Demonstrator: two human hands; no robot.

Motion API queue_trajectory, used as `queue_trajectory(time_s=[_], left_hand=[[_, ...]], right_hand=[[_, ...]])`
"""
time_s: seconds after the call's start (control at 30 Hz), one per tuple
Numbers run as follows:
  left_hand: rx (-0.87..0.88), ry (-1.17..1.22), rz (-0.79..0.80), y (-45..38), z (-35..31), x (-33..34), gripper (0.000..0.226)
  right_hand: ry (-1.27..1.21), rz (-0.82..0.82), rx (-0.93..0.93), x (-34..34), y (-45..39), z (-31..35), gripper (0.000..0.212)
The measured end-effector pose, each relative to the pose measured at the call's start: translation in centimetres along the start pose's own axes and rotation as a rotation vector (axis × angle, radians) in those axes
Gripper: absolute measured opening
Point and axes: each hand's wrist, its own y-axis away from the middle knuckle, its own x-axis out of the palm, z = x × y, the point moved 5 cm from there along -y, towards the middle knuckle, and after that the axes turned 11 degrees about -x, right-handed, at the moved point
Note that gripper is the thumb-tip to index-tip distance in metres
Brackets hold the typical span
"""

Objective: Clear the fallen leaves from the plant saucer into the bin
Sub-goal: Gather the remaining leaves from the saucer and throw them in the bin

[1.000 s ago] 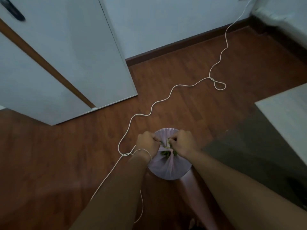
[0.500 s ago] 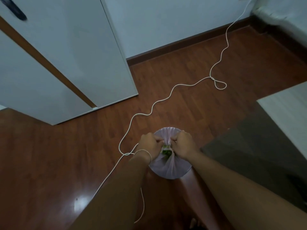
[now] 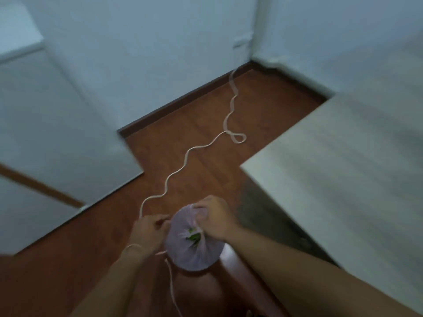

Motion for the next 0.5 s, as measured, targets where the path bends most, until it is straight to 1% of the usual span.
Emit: queue_trajectory(time_s=[0.03,0.1,0.17,0.27,0.37,0.43,0.5], left_hand=[[0.025,-0.004,-0.028,0.4,-1.4,-1.6,0.028],[0.072,-0.005,-0.067,1.1,-5.5,-4.7,0.02],[0.155,-0.023,-0.075,2.1,-10.8,-7.4,0.021],[0.302,-0.037,-0.053,4.7,-19.9,-9.7,0.025],[0.464,-0.079,-0.007,8.2,-28.9,-8.6,0.022],[0.571,-0.111,0.055,11.3,-34.5,-6.0,0.025],[0.667,-0.132,0.145,15.2,-39.1,-2.3,0.03]], right_hand=[[-0.024,-0.03,0.027,-2.5,0.9,1.2,0.036],[-0.042,-0.113,0.07,-7.5,2.7,3.4,0.032],[-0.032,-0.227,0.085,-12.9,5.0,5.5,0.026],[-0.055,-0.399,0.13,-20.8,9.6,7.1,0.023],[-0.048,-0.497,0.206,-27.7,15.4,6.8,0.024],[0.008,-0.551,0.271,-31.3,20.2,5.5,0.023],[0.094,-0.565,0.347,-34.2,25.3,4.1,0.02]])
